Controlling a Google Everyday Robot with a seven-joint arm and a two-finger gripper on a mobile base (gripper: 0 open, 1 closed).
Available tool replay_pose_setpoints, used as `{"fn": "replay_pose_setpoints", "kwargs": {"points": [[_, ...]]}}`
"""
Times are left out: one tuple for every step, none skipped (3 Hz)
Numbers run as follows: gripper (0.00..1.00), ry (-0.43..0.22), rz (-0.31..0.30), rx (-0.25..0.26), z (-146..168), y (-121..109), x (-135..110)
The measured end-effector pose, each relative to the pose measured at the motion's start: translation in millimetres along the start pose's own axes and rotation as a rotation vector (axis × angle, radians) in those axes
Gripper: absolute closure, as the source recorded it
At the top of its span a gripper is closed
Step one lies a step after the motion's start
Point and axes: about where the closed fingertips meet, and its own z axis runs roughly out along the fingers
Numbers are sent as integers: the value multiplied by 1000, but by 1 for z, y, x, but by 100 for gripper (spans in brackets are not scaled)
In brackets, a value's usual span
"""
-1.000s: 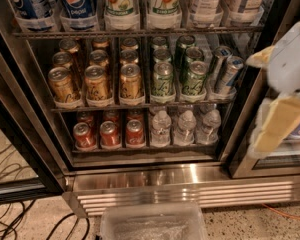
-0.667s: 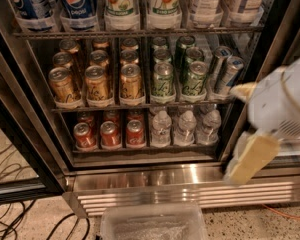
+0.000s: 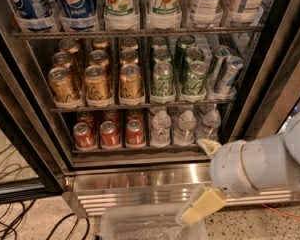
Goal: Pick green can from middle shelf of fridge
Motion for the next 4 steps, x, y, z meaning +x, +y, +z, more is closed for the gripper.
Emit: {"fn": "replay_pose_setpoints", "kwargs": {"points": [[0,-172,34,38,40,3,-3],[0,-299,12,151,56,-9,-23],[0,-380,-6,271,60,-35,-38],[0,-450,-7,333,65,-51,-56]]}}
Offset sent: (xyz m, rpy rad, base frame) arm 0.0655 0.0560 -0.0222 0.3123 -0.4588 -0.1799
